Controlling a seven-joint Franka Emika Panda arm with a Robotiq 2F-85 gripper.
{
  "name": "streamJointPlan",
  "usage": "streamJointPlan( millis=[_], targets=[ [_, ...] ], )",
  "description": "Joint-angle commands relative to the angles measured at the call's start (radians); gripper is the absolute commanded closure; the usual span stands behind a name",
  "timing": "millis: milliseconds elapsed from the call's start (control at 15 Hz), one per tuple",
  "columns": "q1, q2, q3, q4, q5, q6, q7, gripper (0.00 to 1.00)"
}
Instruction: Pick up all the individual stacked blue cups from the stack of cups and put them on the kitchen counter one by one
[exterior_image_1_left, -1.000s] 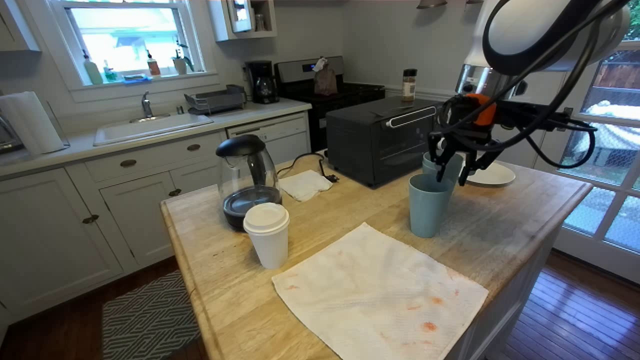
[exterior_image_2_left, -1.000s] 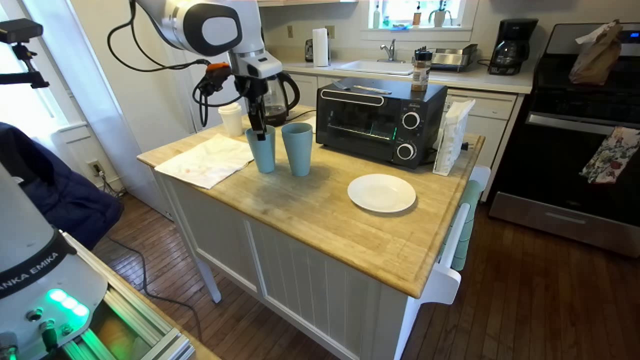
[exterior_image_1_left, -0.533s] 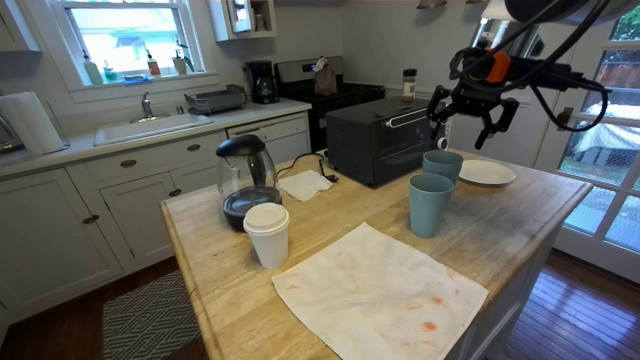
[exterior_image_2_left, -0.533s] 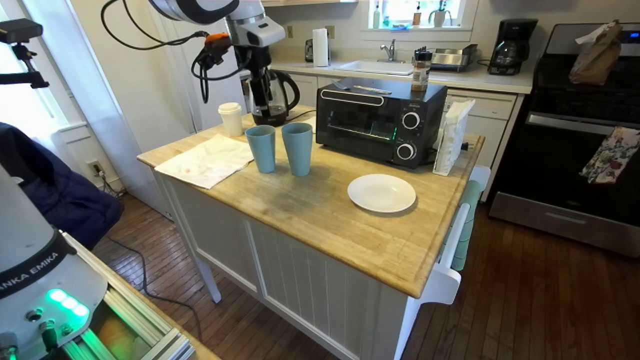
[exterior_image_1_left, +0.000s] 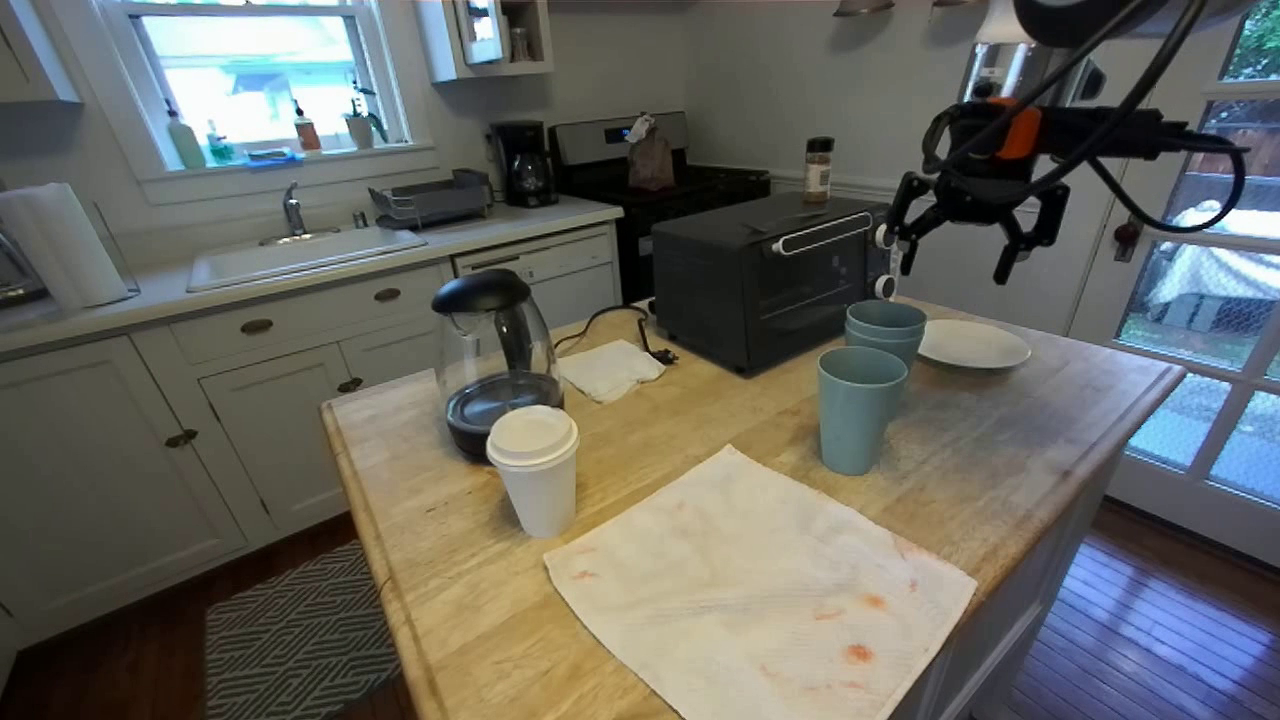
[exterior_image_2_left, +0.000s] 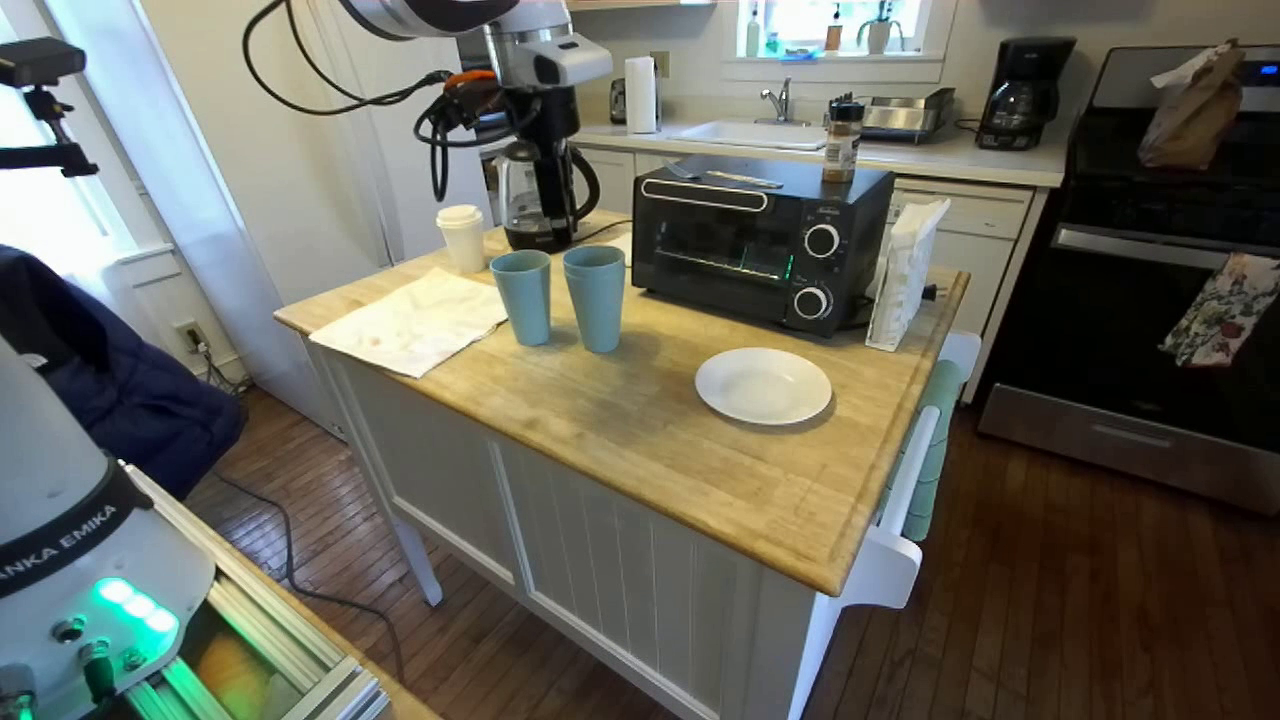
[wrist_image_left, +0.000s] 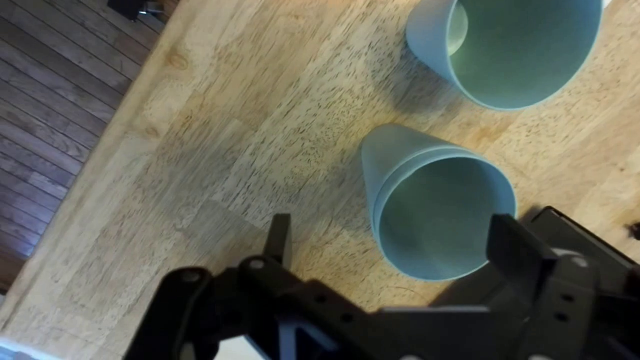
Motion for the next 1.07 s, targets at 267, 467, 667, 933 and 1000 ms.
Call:
streamJointPlan(
  millis=[267,467,667,933,1000],
  targets=[
    [0.011,0.15,-0.016,0.104,0.005,-0.021,-0.006,0.0],
    [0.013,0.182,-0.023,0.129,0.019,-0.02,-0.012,0.0],
    [0.013,0.208,-0.028,0.149,0.032,-0.018,-0.014,0.0],
    [0.013,0.226,-0.033,0.166,0.045,-0.021,-0.02,0.32],
    [0.013,0.229,-0.034,0.168,0.047,-0.021,-0.021,0.41]
  ],
)
